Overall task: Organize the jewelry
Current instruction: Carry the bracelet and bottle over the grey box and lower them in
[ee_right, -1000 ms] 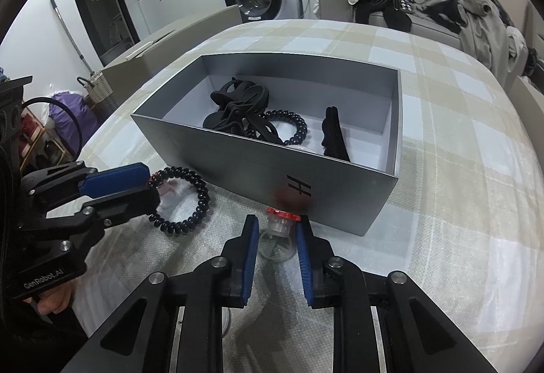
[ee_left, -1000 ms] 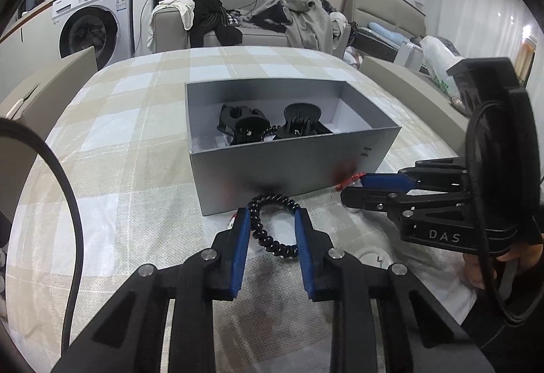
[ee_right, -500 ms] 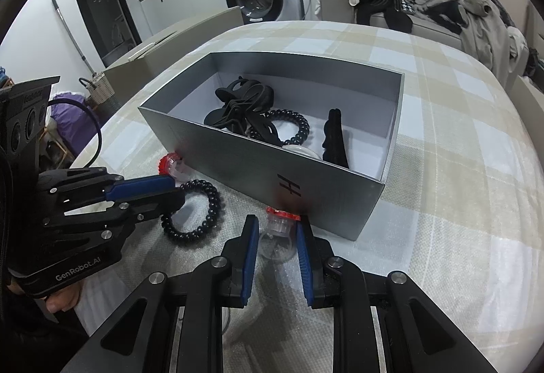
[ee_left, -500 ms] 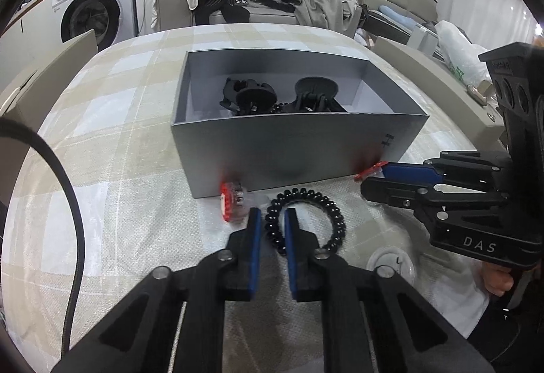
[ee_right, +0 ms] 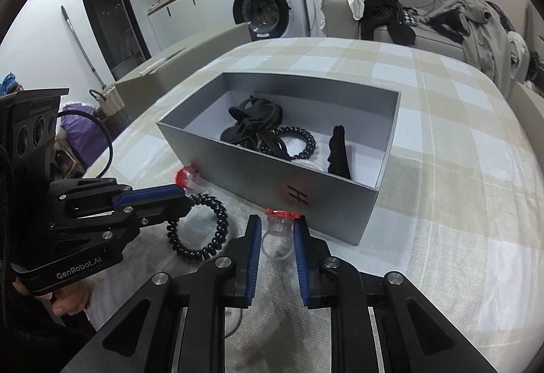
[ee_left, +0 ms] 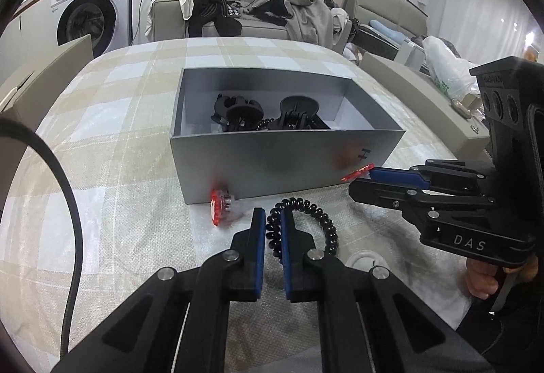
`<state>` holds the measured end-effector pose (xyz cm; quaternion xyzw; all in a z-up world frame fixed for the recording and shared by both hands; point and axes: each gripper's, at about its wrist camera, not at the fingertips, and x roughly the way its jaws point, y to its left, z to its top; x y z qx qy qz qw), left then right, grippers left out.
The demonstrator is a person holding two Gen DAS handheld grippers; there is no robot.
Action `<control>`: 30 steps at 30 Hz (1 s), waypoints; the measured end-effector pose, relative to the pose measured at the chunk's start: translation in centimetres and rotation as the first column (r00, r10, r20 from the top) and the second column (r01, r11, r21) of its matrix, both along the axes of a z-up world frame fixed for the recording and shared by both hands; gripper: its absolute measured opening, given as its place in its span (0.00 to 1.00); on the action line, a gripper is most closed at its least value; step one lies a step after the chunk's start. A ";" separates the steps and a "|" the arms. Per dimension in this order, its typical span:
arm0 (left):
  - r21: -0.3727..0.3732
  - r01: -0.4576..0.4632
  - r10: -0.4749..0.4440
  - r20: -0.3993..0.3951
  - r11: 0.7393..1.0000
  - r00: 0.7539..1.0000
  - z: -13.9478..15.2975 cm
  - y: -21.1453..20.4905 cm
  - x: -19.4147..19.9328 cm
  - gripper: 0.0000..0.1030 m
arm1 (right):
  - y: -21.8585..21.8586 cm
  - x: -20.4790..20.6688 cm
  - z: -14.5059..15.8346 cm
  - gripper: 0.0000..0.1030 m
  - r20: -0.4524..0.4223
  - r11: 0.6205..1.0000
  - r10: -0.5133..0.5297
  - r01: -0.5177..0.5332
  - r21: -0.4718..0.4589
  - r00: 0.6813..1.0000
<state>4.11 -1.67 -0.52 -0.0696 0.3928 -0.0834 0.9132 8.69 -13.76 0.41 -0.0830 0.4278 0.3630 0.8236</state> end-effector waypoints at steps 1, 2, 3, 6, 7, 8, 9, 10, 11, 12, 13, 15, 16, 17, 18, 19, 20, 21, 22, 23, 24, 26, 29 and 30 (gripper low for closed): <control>0.000 -0.002 0.002 0.004 1.000 1.000 0.1 0.0 0.0 0.04 | 0.0 0.0 0.2 0.17 0.004 1.000 0.000 0.000 0.005 1.000; -0.003 -0.001 0.001 0.006 1.000 1.000 0.2 0.0 -0.1 0.04 | 0.0 0.0 0.2 0.17 0.004 1.000 0.000 0.000 0.007 1.000; -0.004 -0.001 0.001 0.008 1.000 1.000 0.2 0.0 -0.3 0.04 | 0.0 -0.1 0.4 0.17 0.010 1.000 -0.002 0.002 0.012 1.000; -0.016 -0.002 0.002 0.021 1.000 1.000 0.7 0.2 -0.4 0.04 | -0.2 -0.3 1.0 0.17 0.018 0.999 -0.001 0.001 0.037 1.000; -0.020 -0.006 0.006 0.031 1.000 1.000 0.9 0.3 -0.5 0.04 | -0.4 -0.5 1.2 0.17 0.026 0.999 -0.003 0.001 0.050 1.000; -0.023 -0.007 0.008 0.038 1.000 0.999 1.2 0.4 -0.6 0.04 | -0.5 -0.6 1.4 0.17 0.032 0.998 -0.002 0.000 0.060 0.999; -0.023 -0.009 0.010 0.045 1.000 0.999 1.4 0.4 -0.5 0.04 | -0.6 -0.7 1.7 0.17 0.042 0.997 -0.004 0.001 0.072 0.999; -0.023 -0.010 0.011 0.055 1.000 0.998 1.6 0.4 -0.7 0.04 | -0.7 -0.7 2.0 0.17 0.047 0.996 -0.004 0.000 0.084 0.999; -0.025 -0.010 0.011 0.062 1.000 0.998 1.9 0.5 -0.7 0.04 | -0.8 -0.9 2.2 0.17 0.051 0.995 -0.003 -0.001 0.095 0.999; -0.029 -0.008 0.010 0.074 1.000 0.997 2.1 0.5 -0.8 0.04 | -0.8 -0.9 2.4 0.17 0.057 0.995 -0.006 0.000 0.101 0.998; -0.030 -0.007 0.009 0.085 1.000 0.996 2.4 0.4 -0.9 0.04 | -0.9 -1.0 2.7 0.17 0.064 0.994 -0.006 -0.001 0.110 0.998; -0.029 -0.004 0.007 0.107 1.000 0.994 2.9 0.3 -1.1 0.04 | -1.1 -1.2 3.2 0.17 0.075 0.992 -0.006 -0.004 0.127 0.997; -0.029 -0.005 0.008 0.117 1.000 0.993 3.2 0.3 -1.1 0.04 | -1.1 -1.3 3.4 0.17 0.081 0.991 -0.006 -0.004 0.133 0.997; -0.030 -0.006 0.010 0.126 1.000 0.992 3.4 0.3 -1.1 0.04 | -1.2 -1.3 3.6 0.17 0.087 0.990 -0.008 -0.004 0.139 0.996; -0.031 -0.007 0.011 0.133 0.999 0.991 3.6 0.4 -1.1 0.04 | -1.3 -1.3 3.9 0.17 0.093 0.989 -0.013 -0.001 0.147 0.996; -0.036 -0.010 0.015 0.142 0.999 0.990 3.8 0.5 -1.0 0.04 | -1.4 -1.3 4.1 0.17 0.095 0.988 -0.016 0.001 0.154 0.995; -0.043 -0.011 0.018 0.149 0.999 0.989 4.0 0.6 -0.9 0.04 | -1.5 -1.3 4.3 0.17 0.096 0.987 -0.019 0.003 0.163 0.995; -0.049 -0.012 0.019 0.157 0.999 0.987 4.2 0.7 -0.8 0.04 | -1.5 -1.2 4.6 0.17 0.101 0.985 -0.022 0.005 0.170 0.995; -0.054 -0.015 0.023 0.165 0.998 0.986 4.5 0.9 -0.6 0.04 | -1.6 -1.2 4.8 0.17 0.109 0.985 -0.023 0.004 0.172 0.994; -0.056 -0.018 0.027 0.172 0.998 0.985 4.7 1.0 -0.5 0.04 | -1.6 -1.2 5.0 0.17 0.116 0.985 -0.023 0.002 0.172 0.993; -0.059 -0.020 0.030 0.179 0.998 0.983 4.9 1.1 -0.3 0.04 | -1.7 -1.2 5.2 0.17 0.126 0.985 -0.027 0.004 0.174 0.992; -0.063 -0.028 0.039 0.192 0.998 0.981 5.3 1.4 0.2 0.04 | -1.9 -1.2 5.5 0.18 0.135 0.983 -0.032 0.007 0.181 0.990; -0.063 -0.041 0.053 0.209 0.997 0.976 5.7 1.8 0.9 0.04 | -2.2 -0.8 5.9 0.17 0.147 0.982 -0.044 0.016 0.186 0.988; -0.059 -0.047 0.058 0.214 0.997 0.975 5.7 1.9 1.0 0.04 | -2.3 -0.7 6.1 0.18 0.155 0.982 -0.050 0.020 0.188 0.987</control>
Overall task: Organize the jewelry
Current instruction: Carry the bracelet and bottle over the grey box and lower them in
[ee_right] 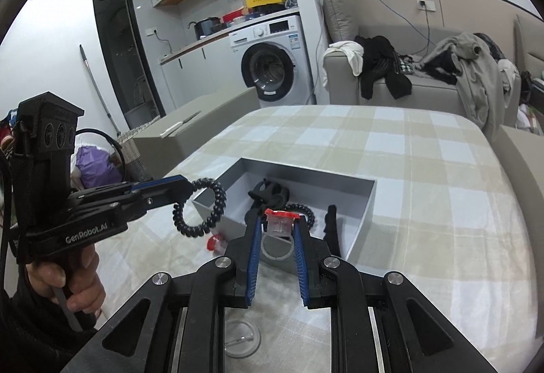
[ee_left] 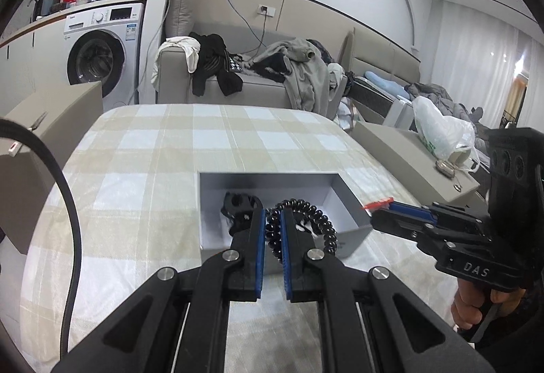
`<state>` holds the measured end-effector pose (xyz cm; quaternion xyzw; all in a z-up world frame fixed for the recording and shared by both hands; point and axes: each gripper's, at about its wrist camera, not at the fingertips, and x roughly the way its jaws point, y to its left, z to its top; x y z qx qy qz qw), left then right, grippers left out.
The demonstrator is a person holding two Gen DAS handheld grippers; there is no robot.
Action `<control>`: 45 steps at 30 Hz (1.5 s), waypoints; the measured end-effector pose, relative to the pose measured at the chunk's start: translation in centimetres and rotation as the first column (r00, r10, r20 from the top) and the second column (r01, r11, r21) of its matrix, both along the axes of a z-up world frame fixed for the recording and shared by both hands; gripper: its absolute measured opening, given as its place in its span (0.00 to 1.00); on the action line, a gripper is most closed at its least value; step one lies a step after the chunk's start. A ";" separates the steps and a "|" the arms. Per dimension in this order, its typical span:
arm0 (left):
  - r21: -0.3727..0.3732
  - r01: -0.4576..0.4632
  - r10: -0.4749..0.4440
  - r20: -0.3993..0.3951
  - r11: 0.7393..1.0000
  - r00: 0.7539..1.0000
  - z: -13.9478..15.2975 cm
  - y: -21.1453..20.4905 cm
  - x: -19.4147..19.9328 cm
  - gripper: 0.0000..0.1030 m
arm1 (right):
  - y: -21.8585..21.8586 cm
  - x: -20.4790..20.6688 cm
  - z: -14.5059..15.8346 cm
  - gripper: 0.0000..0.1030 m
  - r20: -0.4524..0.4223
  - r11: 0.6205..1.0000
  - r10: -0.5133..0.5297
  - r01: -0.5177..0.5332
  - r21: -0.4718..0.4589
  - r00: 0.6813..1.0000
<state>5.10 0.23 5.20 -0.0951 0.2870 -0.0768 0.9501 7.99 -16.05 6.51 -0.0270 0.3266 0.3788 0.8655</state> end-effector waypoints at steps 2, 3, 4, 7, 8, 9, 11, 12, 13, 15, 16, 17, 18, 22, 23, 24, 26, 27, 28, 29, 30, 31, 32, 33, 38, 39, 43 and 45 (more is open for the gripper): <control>0.007 -0.009 0.009 0.003 1.000 1.000 -0.1 0.2 0.4 0.04 | -0.2 0.3 0.2 0.18 0.007 1.000 -0.005 0.005 0.001 1.000; 0.010 -0.015 0.015 0.004 1.000 1.000 -0.1 0.4 0.7 0.04 | -0.2 0.5 0.3 0.18 0.010 1.000 -0.009 0.009 0.002 1.000; 0.013 -0.016 0.016 0.004 1.000 1.000 -0.2 0.5 1.1 0.04 | -0.3 0.7 0.3 0.18 0.011 1.000 -0.014 0.014 0.001 1.000; 0.021 -0.025 0.025 -0.003 0.999 1.000 -0.7 0.9 1.8 0.04 | -0.2 1.5 -0.2 0.18 -0.010 1.000 -0.024 0.024 -0.002 1.000; 0.026 -0.032 0.032 -0.011 0.999 0.999 -1.0 1.0 2.3 0.04 | -0.1 1.7 -0.4 0.18 -0.021 1.000 -0.025 0.025 -0.002 0.999; 0.028 -0.033 0.034 -0.016 0.999 0.999 -1.2 1.0 2.4 0.04 | 0.0 2.0 -0.7 0.18 -0.034 1.000 -0.030 0.029 -0.004 0.999; 0.028 -0.025 0.026 -0.018 0.999 0.999 -1.4 0.9 2.6 0.04 | 0.1 2.3 -1.2 0.18 -0.051 0.999 -0.037 0.037 -0.009 0.998; 0.035 -0.024 0.025 -0.020 0.999 0.999 -1.5 0.9 2.7 0.04 | 0.2 2.5 -1.3 0.18 -0.058 0.999 -0.041 0.040 -0.011 0.997; 0.046 -0.023 0.024 -0.021 0.999 0.999 -1.6 0.8 2.7 0.04 | 0.2 2.7 -1.5 0.18 -0.068 0.999 -0.041 0.040 -0.010 0.997; 0.063 -0.024 0.025 -0.024 0.998 0.999 -1.8 0.6 2.9 0.04 | 0.3 2.9 -1.8 0.18 -0.081 0.999 -0.041 0.040 -0.011 0.996; 0.068 -0.026 0.028 -0.028 0.997 0.999 -1.9 0.6 3.0 0.04 | 0.4 3.2 -2.0 0.18 -0.087 0.999 -0.046 0.044 -0.016 0.995; 0.068 -0.026 0.028 -0.031 0.997 0.999 -2.0 0.6 3.1 0.04 | 0.5 3.4 -2.1 0.18 -0.093 0.999 -0.046 0.045 -0.019 0.995; 0.068 -0.026 0.029 -0.037 0.997 0.999 -2.1 0.7 3.2 0.04 | 0.5 3.5 -2.3 0.18 -0.097 0.999 -0.049 0.047 -0.022 0.994; 0.078 -0.034 0.039 -0.058 0.996 0.998 -2.6 0.8 3.4 0.04 | 0.8 4.1 -2.9 0.18 -0.111 0.998 -0.048 0.044 -0.041 0.993; 0.077 -0.034 0.039 -0.062 0.996 0.997 -2.7 0.8 3.4 0.04 | 1.0 4.2 -3.0 0.18 -0.111 0.998 -0.047 0.042 -0.047 0.993; 0.077 -0.032 0.038 -0.066 0.996 0.997 -2.8 0.7 3.5 0.04 | 1.0 4.3 -3.1 0.18 -0.111 0.998 -0.048 0.042 -0.052 0.993; 0.082 -0.029 0.035 -0.073 0.996 0.997 -2.9 0.6 3.4 0.04 | 1.0 4.6 -3.4 0.18 -0.114 0.997 -0.050 0.043 -0.062 0.992; 0.086 -0.028 0.034 -0.075 0.996 0.997 -2.9 0.5 3.3 0.04 | 1.0 4.7 -3.5 0.18 -0.115 0.997 -0.048 0.041 -0.064 0.992; 0.089 -0.027 0.034 -0.078 0.996 0.996 -2.9 0.4 3.3 0.04 | 0.9 4.7 -3.5 0.18 -0.112 0.997 -0.044 0.037 -0.063 0.993; 0.092 -0.026 0.034 -0.083 0.995 0.996 -3.0 0.3 3.3 0.04 | 0.9 4.8 -3.5 0.18 -0.109 0.997 -0.041 0.034 -0.066 0.993; 0.094 -0.026 0.034 -0.088 0.995 0.996 -3.1 0.2 3.2 0.04 | 1.0 4.9 -3.6 0.18 -0.106 0.997 -0.037 0.030 -0.071 0.994; 0.094 -0.023 0.032 -0.093 0.995 0.995 -3.1 0.2 3.3 0.04 | 1.0 5.0 -3.6 0.18 -0.107 0.997 -0.034 0.026 -0.075 0.994; 0.090 -0.021 0.029 -0.099 0.996 0.995 -3.2 0.1 3.2 0.04 | 1.1 5.1 -3.7 0.18 -0.110 0.997 -0.031 0.023 -0.075 0.993; 0.089 -0.020 0.029 -0.104 0.996 0.994 -3.2 0.1 3.3 0.04 | 1.1 5.2 -3.7 0.18 -0.112 0.997 -0.027 0.019 -0.075 0.993; 0.079 0.003 0.007 -0.120 0.997 0.993 -3.3 -0.4 3.0 0.04 | 1.0 6.0 -3.9 0.18 -0.109 0.996 -0.039 0.031 -0.082 0.993; 0.080 0.007 0.003 -0.125 0.997 0.992 -3.3 -0.5 3.0 0.04 | 0.9 6.2 -3.9 0.18 -0.113 0.996 -0.044 0.035 -0.081 0.993; 0.108 0.006 0.007 -0.125 0.994 0.992 -3.3 -1.0 2.8 0.04 | 1.0 6.3 -3.8 0.18 -0.121 0.995 -0.046 0.036 -0.089 0.992; 0.103 0.003 0.010 -0.126 0.995 0.992 -3.2 -0.9 2.8 0.04 | 1.0 6.2 -3.8 0.19 -0.136 0.996 -0.043 0.032 -0.085 0.990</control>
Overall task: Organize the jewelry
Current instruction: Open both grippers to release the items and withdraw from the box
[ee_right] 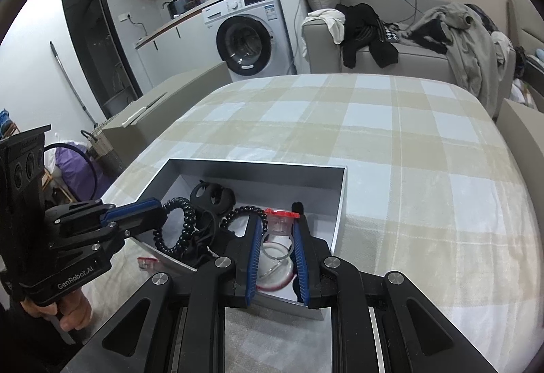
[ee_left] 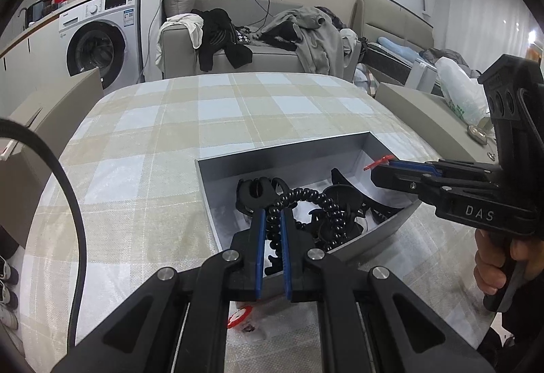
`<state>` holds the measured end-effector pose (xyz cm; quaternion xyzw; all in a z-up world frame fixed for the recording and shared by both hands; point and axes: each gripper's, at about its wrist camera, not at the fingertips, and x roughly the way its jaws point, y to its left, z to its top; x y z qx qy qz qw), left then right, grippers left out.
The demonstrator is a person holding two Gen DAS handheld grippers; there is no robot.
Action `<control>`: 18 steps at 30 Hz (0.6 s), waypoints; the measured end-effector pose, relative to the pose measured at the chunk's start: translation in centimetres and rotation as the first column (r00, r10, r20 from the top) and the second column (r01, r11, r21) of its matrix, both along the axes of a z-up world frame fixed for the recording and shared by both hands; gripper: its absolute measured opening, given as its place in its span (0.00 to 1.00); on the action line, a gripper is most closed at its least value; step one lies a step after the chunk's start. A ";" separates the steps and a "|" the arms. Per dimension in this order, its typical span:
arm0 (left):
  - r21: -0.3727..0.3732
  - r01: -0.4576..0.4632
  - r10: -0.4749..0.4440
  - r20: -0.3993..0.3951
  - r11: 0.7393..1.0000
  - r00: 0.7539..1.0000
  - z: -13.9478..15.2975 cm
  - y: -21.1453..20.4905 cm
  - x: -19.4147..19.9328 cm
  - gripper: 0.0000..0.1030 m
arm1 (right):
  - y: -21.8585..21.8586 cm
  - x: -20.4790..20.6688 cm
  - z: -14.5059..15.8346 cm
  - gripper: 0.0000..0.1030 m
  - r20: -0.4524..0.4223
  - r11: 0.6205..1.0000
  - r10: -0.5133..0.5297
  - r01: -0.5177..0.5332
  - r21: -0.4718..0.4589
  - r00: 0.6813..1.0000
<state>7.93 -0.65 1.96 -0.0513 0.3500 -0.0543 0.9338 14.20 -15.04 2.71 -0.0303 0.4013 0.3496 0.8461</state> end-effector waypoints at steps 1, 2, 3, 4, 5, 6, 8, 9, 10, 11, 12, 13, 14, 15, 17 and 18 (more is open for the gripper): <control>-0.004 -0.003 0.003 0.000 1.000 1.000 0.1 0.1 0.0 0.04 | -0.1 0.0 0.0 0.20 -0.020 1.000 0.008 -0.008 0.015 1.000; -0.008 -0.006 0.006 0.000 1.000 1.000 0.1 0.1 0.0 0.04 | -0.1 0.1 0.1 0.20 -0.046 0.999 0.029 -0.028 0.034 0.999; -0.015 -0.006 0.006 0.003 1.000 1.000 0.1 0.2 -0.1 0.04 | -0.2 0.0 0.1 0.20 -0.068 0.998 0.048 -0.045 0.053 0.997; -0.025 -0.005 0.005 0.003 1.000 1.000 0.3 0.3 -0.1 0.04 | -0.3 -0.2 0.2 0.20 -0.071 0.997 0.056 -0.051 0.064 0.996; -0.033 -0.002 0.002 0.003 0.999 1.000 0.4 0.4 -0.2 0.04 | -0.3 -0.5 0.3 0.24 -0.060 0.997 0.058 -0.054 0.059 0.997; -0.039 0.001 -0.001 0.004 0.999 1.000 0.4 0.4 -0.2 0.07 | -0.2 -0.8 0.5 0.25 -0.047 0.997 0.059 -0.057 0.049 0.997; -0.046 0.002 -0.002 0.010 0.999 1.000 0.8 0.5 -0.6 0.18 | -0.3 -1.4 0.8 0.29 -0.029 0.997 0.059 -0.058 0.043 0.998; -0.045 -0.002 0.003 0.011 0.999 1.000 1.1 0.6 -0.8 0.28 | -0.4 -1.7 1.1 0.30 -0.025 0.997 0.059 -0.058 0.050 0.998; -0.047 -0.006 0.007 0.013 0.999 1.000 1.2 0.6 -1.0 0.35 | -0.5 -1.8 1.2 0.35 -0.024 0.997 0.062 -0.060 0.055 0.998; -0.052 -0.011 0.012 0.019 0.999 1.000 1.5 0.8 -1.2 0.46 | -0.6 -2.2 1.5 0.41 -0.017 0.996 0.065 -0.064 0.057 0.998; -0.058 -0.015 0.017 0.026 0.998 1.000 1.7 0.9 -1.6 0.55 | -0.6 -2.5 1.8 0.44 -0.007 0.996 0.068 -0.067 0.052 0.998; -0.063 -0.017 0.019 0.032 0.998 0.999 1.9 0.9 -2.0 0.58 | -0.7 -3.0 2.1 0.50 0.010 0.997 0.068 -0.068 0.049 0.998; -0.067 -0.017 0.019 0.033 0.998 0.999 2.1 1.0 -2.2 0.64 | -0.8 -3.3 2.3 0.57 0.021 0.996 0.067 -0.068 0.049 0.998; -0.067 -0.016 0.018 0.030 0.998 0.999 2.2 0.9 -2.5 0.71 | -1.0 -3.7 2.6 0.61 0.032 0.996 0.067 -0.068 0.050 0.997; -0.054 -0.021 0.023 0.031 0.998 0.999 2.4 0.8 -3.1 0.80 | -1.2 -4.4 3.1 0.82 0.044 0.996 0.071 -0.073 0.050 0.996; -0.040 -0.029 0.031 0.037 0.999 0.999 2.4 0.7 -3.5 0.81 | -1.3 -4.9 3.3 0.87 0.054 0.996 0.076 -0.078 0.041 0.996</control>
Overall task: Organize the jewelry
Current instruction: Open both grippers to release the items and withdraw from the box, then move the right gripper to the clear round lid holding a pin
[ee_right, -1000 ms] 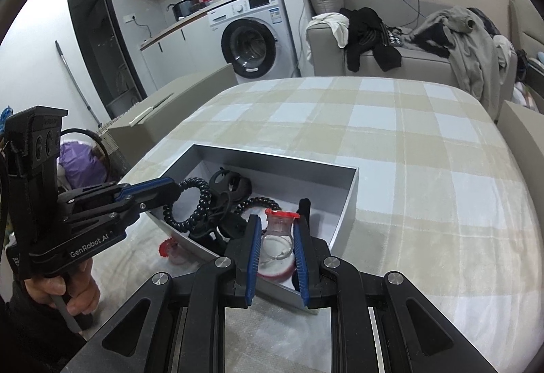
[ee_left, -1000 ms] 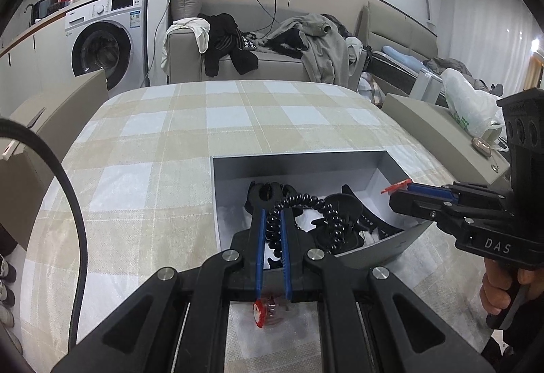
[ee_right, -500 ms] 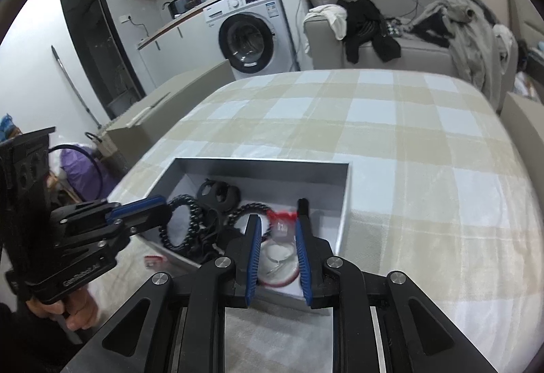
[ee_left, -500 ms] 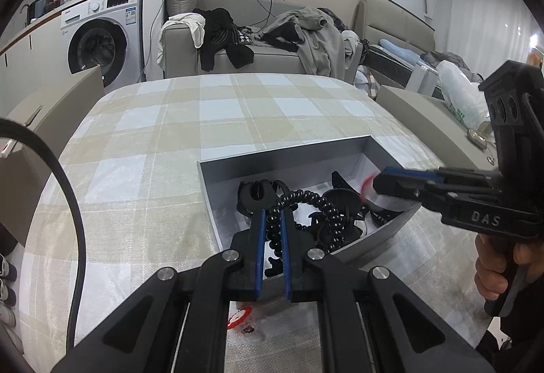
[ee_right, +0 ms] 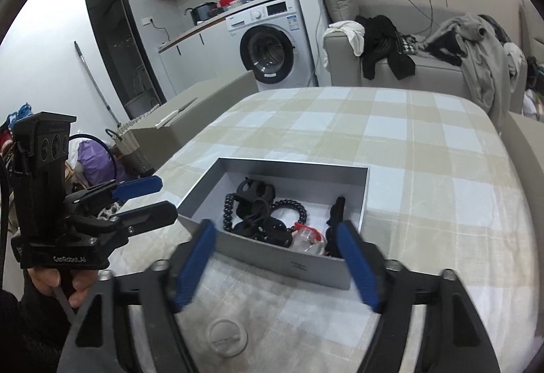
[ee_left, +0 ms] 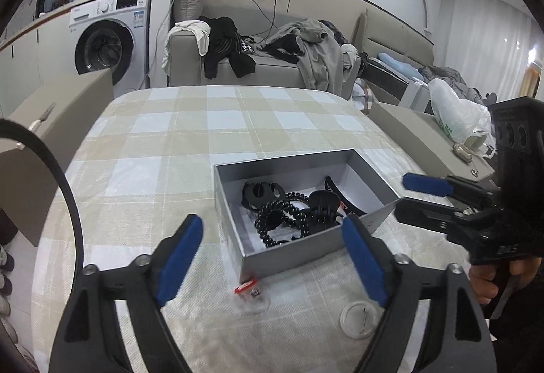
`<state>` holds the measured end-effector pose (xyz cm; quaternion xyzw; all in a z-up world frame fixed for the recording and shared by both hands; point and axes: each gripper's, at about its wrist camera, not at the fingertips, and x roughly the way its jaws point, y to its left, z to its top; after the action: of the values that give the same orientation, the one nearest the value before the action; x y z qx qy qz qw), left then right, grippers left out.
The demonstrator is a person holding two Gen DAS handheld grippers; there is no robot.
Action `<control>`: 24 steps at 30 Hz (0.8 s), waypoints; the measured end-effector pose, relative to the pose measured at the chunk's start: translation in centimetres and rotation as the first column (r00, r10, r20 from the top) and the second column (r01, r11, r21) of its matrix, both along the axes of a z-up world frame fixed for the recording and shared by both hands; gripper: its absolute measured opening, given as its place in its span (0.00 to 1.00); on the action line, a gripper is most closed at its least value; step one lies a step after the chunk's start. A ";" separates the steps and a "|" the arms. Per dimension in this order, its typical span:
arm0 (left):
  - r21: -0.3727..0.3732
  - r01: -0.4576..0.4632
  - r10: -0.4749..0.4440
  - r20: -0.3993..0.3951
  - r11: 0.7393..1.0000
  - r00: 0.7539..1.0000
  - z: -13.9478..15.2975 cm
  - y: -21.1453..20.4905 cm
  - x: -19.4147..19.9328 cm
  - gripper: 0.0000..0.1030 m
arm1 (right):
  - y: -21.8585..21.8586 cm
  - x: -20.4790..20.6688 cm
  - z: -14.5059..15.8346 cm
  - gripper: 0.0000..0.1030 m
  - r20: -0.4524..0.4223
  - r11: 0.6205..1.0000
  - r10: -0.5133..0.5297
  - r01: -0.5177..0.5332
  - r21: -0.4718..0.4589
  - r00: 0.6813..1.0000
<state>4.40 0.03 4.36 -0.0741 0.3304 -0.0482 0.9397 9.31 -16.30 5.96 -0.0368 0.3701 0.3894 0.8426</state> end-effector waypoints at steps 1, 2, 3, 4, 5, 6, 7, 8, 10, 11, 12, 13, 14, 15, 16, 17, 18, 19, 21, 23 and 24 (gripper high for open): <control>0.013 -0.006 0.006 0.003 1.000 1.000 0.0 -0.1 -0.3 0.82 | 0.0 -0.5 0.1 0.95 0.016 1.000 0.001 -0.001 -0.014 1.000; 0.022 -0.010 0.010 0.002 1.000 1.000 -0.1 -0.1 -0.5 0.84 | 0.0 -0.8 0.2 1.00 0.033 1.000 -0.002 0.003 -0.027 0.999; 0.033 -0.014 0.014 -0.001 0.999 1.000 -0.3 -0.2 -0.8 0.90 | -0.1 -1.3 0.2 1.00 0.056 0.999 -0.010 0.013 -0.046 0.998; 0.044 -0.022 0.022 0.000 0.999 1.000 -0.5 -0.3 -1.0 0.94 | 0.0 -1.7 0.1 1.00 0.070 0.997 -0.014 0.019 -0.069 0.997; 0.054 -0.034 0.034 0.006 0.998 0.999 -0.6 -0.3 -1.2 0.99 | 0.0 -1.9 0.0 1.00 0.074 0.996 -0.012 0.019 -0.089 0.997; 0.062 -0.043 0.042 0.016 0.997 0.999 -0.7 -0.4 -1.4 0.99 | 0.1 -2.2 -0.3 1.00 0.074 0.994 -0.009 0.017 -0.110 0.997; 0.068 -0.047 0.046 0.022 0.997 0.999 -0.9 -0.5 -1.6 0.99 | 0.2 -2.5 -0.6 1.00 0.071 0.991 -0.007 0.016 -0.130 0.997; 0.072 -0.050 0.048 0.019 0.996 0.999 -1.0 -0.5 -1.7 0.99 | 0.2 -2.7 -0.9 1.00 0.066 0.990 -0.003 0.013 -0.141 0.998; 0.071 -0.048 0.048 0.008 0.996 0.999 -1.4 -0.6 -2.0 0.99 | 0.4 -3.3 -1.7 1.00 0.047 0.986 0.021 -0.012 -0.168 0.999; 0.069 -0.046 0.046 0.005 0.997 0.999 -1.6 -0.7 -2.1 0.99 | 0.5 -3.6 -2.2 1.00 0.035 0.982 0.032 -0.025 -0.185 0.999; 0.069 -0.045 0.045 0.003 0.997 0.999 -1.6 -0.6 -2.2 0.99 | 0.7 -3.9 -2.6 1.00 0.025 0.979 0.041 -0.035 -0.201 0.999; 0.070 -0.045 0.046 -0.001 0.997 0.999 -1.8 -0.6 -2.3 0.99 | 0.9 -4.2 -3.1 1.00 0.014 0.975 0.048 -0.043 -0.217 0.999; 0.070 -0.046 0.047 -0.007 0.996 0.999 -1.9 -0.6 -2.4 0.99 | 1.1 -4.5 -3.5 1.00 0.002 0.972 0.056 -0.054 -0.229 0.998; 0.069 -0.048 0.049 -0.011 0.996 0.999 -2.1 -0.5 -2.4 0.99 | 1.3 -4.6 -3.9 1.00 -0.011 0.968 0.066 -0.067 -0.242 0.998; 0.068 -0.050 0.051 -0.015 0.996 0.999 -2.2 -0.5 -2.5 0.99 | 1.6 -4.8 -4.4 1.00 -0.021 0.964 0.076 -0.079 -0.256 0.997; 0.064 -0.054 0.055 -0.020 0.997 0.998 -2.3 -0.4 -2.5 0.99 | 1.8 -5.0 -4.8 1.00 -0.027 0.960 0.084 -0.088 -0.266 0.996; 0.060 -0.057 0.059 -0.026 0.997 0.998 -2.5 -0.2 -2.5 0.99 | 2.1 -5.3 -5.1 1.00 -0.032 0.955 0.094 -0.099 -0.280 0.995; 0.054 -0.060 0.062 -0.030 0.997 0.998 -2.6 -0.1 -2.5 0.99 | 2.3 -5.4 -5.5 1.00 -0.034 0.949 0.102 -0.107 -0.297 0.994; 0.042 -0.064 0.065 -0.036 0.997 0.997 -2.7 0.1 -2.6 0.99 | 2.8 -5.5 -6.1 1.00 -0.037 0.940 0.098 -0.104 -0.324 0.995; 0.036 -0.072 0.073 -0.047 0.997 0.996 -3.0 0.3 -2.6 0.99 | 3.0 -5.2 -6.5 1.00 -0.050 0.935 0.090 -0.102 -0.339 0.995; 0.034 -0.076 0.078 -0.050 0.996 0.996 -3.1 0.4 -2.7 0.99 | 3.1 -5.1 -6.8 1.00 -0.056 0.932 0.089 -0.103 -0.346 0.994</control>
<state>1.74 0.40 1.30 -0.0728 0.3522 -0.0046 0.9331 4.21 -13.20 -0.81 -0.1958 0.4476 0.3590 0.7952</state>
